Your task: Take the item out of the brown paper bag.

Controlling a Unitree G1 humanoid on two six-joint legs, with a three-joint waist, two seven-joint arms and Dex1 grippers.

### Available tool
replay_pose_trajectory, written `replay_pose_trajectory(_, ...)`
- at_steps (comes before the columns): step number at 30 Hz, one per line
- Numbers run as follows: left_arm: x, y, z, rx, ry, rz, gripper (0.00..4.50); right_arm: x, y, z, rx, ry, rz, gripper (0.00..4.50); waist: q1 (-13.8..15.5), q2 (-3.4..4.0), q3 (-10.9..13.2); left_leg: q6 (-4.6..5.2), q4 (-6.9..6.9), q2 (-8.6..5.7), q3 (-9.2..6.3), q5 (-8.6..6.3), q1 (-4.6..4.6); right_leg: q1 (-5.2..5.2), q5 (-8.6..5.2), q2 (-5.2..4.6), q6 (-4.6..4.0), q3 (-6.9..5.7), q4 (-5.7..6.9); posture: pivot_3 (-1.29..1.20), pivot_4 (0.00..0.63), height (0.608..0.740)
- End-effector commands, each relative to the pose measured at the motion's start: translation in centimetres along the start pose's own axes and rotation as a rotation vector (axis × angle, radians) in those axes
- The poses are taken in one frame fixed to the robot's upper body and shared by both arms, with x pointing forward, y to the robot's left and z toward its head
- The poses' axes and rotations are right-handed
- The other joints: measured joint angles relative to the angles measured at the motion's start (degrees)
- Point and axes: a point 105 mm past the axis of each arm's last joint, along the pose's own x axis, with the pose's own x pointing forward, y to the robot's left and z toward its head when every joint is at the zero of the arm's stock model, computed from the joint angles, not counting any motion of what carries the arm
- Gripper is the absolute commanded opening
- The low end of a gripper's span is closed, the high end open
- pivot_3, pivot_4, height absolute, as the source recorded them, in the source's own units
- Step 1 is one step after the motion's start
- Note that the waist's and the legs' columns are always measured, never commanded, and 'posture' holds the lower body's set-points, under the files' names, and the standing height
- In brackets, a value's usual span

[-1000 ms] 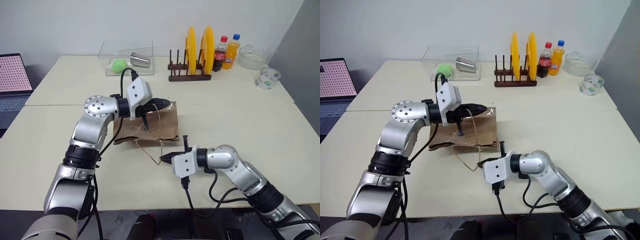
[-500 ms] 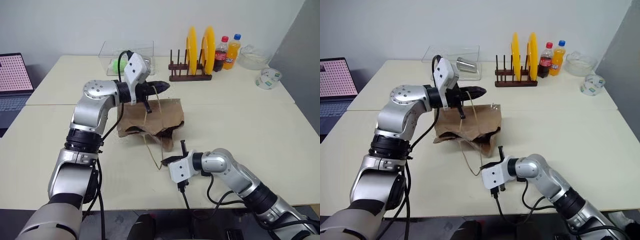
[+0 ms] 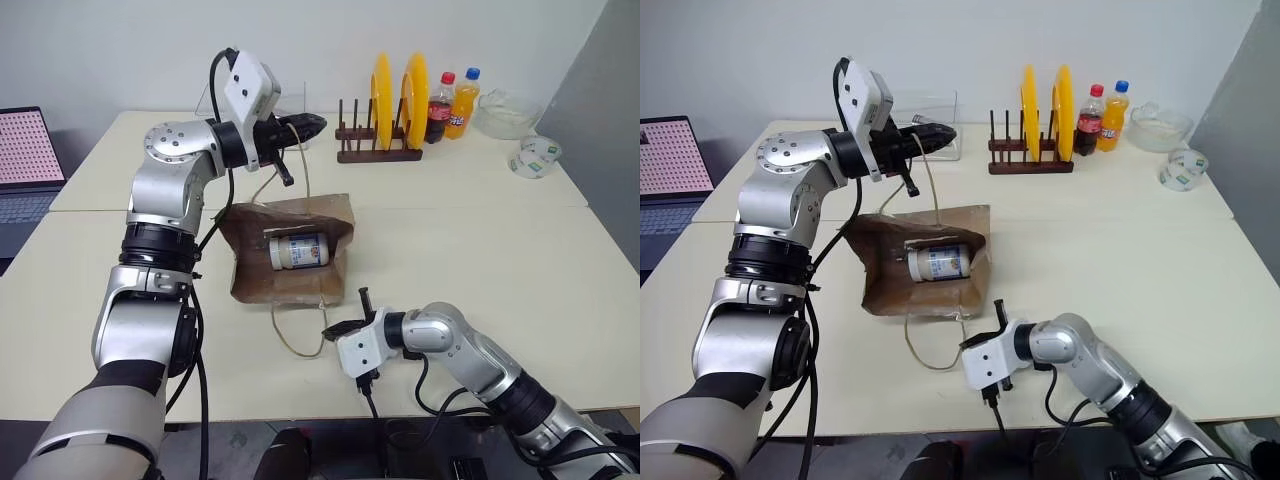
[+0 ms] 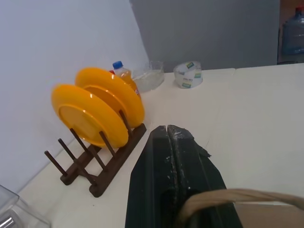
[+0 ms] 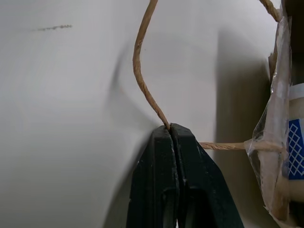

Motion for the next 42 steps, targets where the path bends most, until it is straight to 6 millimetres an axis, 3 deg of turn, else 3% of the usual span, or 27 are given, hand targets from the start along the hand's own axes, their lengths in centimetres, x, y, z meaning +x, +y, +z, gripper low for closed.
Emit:
replay_pose_trajectory(1, -0.5, -1.5, 1.1, 0.073, -0.022, -0.104, 0.0, -0.8, -3.2, 1.0, 0.071, -0.036, -0.177, 0.02, -0.05, 0.0, 0.0, 0.0, 0.0, 0.0, 0.0, 0.0, -0.03, -0.04, 0.0, 0.0, 0.0, 0.01, 0.03, 0.0, 0.15, 0.74)
replay_pose_trajectory(6, -0.9, -2.7, 0.3, 0.086, 0.01, -0.162, 0.0, -2.9, -5.2, 1.7, 0.182, -0.056, -0.283, 1.61, 0.1, 0.0, 0.0, -0.01, 0.02, -0.01, 0.0, 0.01, -0.08, -0.08, 0.0, -0.01, 0.0, 0.04, 0.05, 0.0, 0.15, 0.74)
replay_pose_trajectory(11, -0.8, -2.8, 0.4, 0.083, 0.006, -0.166, 0.0, -5.8, -4.3, 3.2, 0.269, -0.099, -0.212, 3.32, 0.22, 0.01, 0.01, 0.0, 0.01, -0.04, -0.03, 0.0, -0.13, -0.1, 0.0, -0.02, 0.0, 0.02, 0.0, 0.0, 0.15, 0.74)
replay_pose_trajectory(14, -0.8, -2.7, 0.6, 0.085, 0.002, -0.169, 0.0, -7.3, -3.6, 4.3, 0.33, -0.133, -0.152, 3.32, 0.19, 0.0, 0.01, 0.02, 0.02, -0.04, -0.04, -0.01, -0.17, -0.09, 0.0, -0.03, 0.0, 0.01, -0.03, 0.0, 0.15, 0.74)
replay_pose_trajectory(18, -0.6, -2.7, 1.2, 0.051, -0.021, -0.191, 0.0, -9.6, -4.7, 4.9, 0.412, -0.16, -0.152, 3.32, 0.07, 0.02, 0.02, 0.21, 0.02, -0.01, -0.03, -0.12, -0.14, -0.08, 0.0, -0.01, 0.0, 0.01, 0.01, 0.0, 0.15, 0.74)
replay_pose_trajectory(22, -0.9, -3.3, 2.0, -0.005, -0.026, -0.247, 0.0, -10.3, -7.3, 5.3, 0.447, -0.201, -0.23, 3.32, -0.08, 0.02, 0.02, 0.23, 0.03, -0.01, -0.01, -0.13, -0.12, -0.08, 0.0, -0.01, 0.0, 0.02, 0.05, 0.0, 0.15, 0.74)
replay_pose_trajectory(30, -2.8, -6.6, 2.6, -0.177, 0.04, -0.447, 0.0, -10.9, -9.6, 5.8, 0.473, -0.255, -0.279, 3.32, -0.05, 0.03, 0.03, 0.2, 0.01, -0.02, -0.02, -0.11, -0.26, -0.21, 0.0, -0.02, 0.0, 0.01, 0.01, 0.0, 0.15, 0.74)
replay_pose_trajectory(36, -3.3, -7.3, 2.6, -0.204, 0.051, -0.465, 0.0, -9.6, -11.2, 7.3, 0.548, -0.336, -0.272, 3.32, -0.2, 0.06, 0.05, 0.22, 0.02, 0.01, -0.02, -0.12, -0.24, -0.23, 0.0, -0.01, -0.01, 0.02, 0.1, 0.0, 0.15, 0.74)
replay_pose_trajectory(42, -2.5, -5.9, 3.2, -0.224, 0.003, -0.379, 0.0, -6.9, -10.7, 6.8, 0.409, -0.241, -0.281, 3.32, -0.09, 0.06, 0.05, 0.21, 0.04, -0.01, 0.0, -0.12, -0.25, -0.26, 0.0, -0.02, -0.01, 0.03, 0.11, 0.0, 0.15, 0.74)
